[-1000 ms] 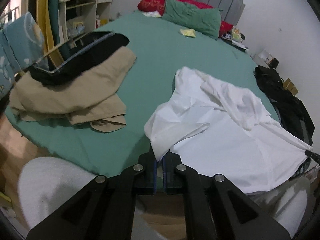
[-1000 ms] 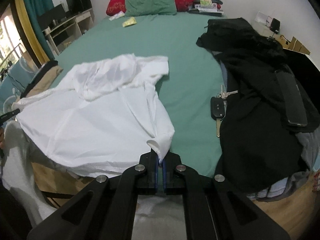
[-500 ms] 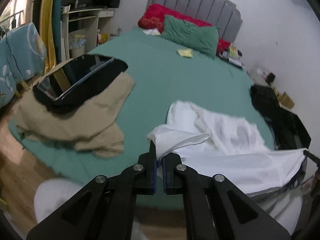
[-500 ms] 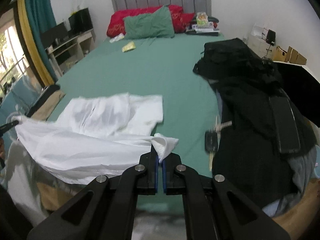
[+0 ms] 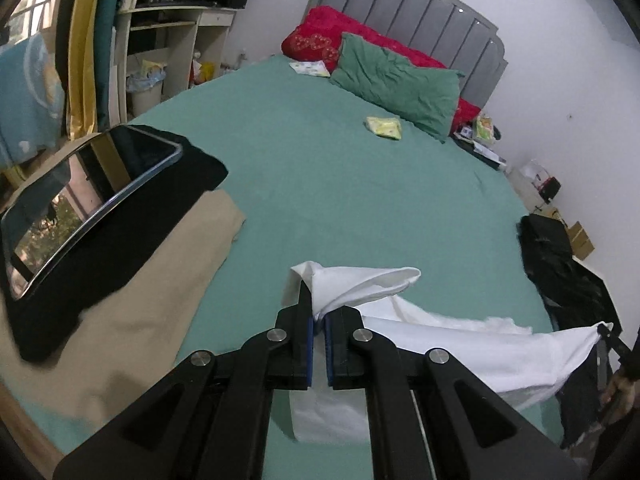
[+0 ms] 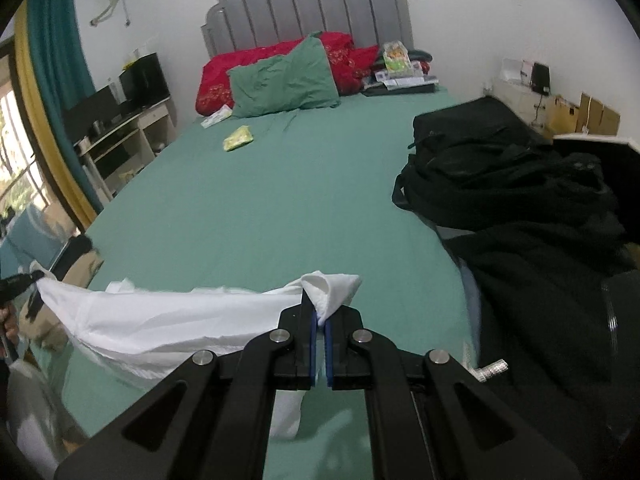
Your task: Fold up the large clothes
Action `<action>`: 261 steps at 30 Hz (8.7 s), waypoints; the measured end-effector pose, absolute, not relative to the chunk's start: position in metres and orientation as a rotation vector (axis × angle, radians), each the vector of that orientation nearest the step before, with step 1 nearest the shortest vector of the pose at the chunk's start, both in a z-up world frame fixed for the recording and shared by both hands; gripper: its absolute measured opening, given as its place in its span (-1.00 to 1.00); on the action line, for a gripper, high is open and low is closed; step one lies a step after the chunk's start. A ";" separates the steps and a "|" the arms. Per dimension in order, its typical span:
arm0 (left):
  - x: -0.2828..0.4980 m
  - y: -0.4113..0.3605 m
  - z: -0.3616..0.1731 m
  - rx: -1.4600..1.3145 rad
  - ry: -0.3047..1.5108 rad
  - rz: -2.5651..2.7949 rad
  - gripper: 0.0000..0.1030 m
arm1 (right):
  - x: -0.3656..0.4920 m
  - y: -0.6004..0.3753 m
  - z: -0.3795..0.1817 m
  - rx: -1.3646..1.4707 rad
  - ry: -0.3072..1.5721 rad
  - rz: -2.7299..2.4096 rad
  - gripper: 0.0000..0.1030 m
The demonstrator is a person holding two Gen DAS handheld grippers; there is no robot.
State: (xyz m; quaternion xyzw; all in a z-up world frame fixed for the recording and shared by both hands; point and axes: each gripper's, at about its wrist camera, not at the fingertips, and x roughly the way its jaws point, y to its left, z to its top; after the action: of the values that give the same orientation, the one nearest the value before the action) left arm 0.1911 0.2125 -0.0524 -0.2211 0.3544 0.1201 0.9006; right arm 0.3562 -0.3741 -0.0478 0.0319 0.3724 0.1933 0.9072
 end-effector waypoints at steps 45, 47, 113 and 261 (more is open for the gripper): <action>0.126 0.119 -0.160 -0.341 1.064 0.139 -0.91 | 0.226 -0.350 -0.158 0.355 1.059 0.364 -0.83; 0.111 0.123 -0.162 -0.371 1.081 0.137 -0.91 | 0.216 -0.351 -0.163 0.363 1.073 0.349 -0.83; 0.157 0.029 -0.157 -0.243 0.969 0.064 -0.02 | 0.244 -0.176 -0.145 -0.275 0.888 0.354 0.31; 0.174 0.098 -0.126 -0.376 0.907 -0.070 -0.09 | 0.228 -0.195 -0.127 0.087 1.135 0.758 -0.53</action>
State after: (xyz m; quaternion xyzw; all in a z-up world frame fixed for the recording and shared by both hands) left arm 0.1744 0.0978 -0.1258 -0.1807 0.4354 -0.0338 0.8813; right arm 0.2285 -0.1954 -0.1272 0.0404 0.5241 0.3500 0.7753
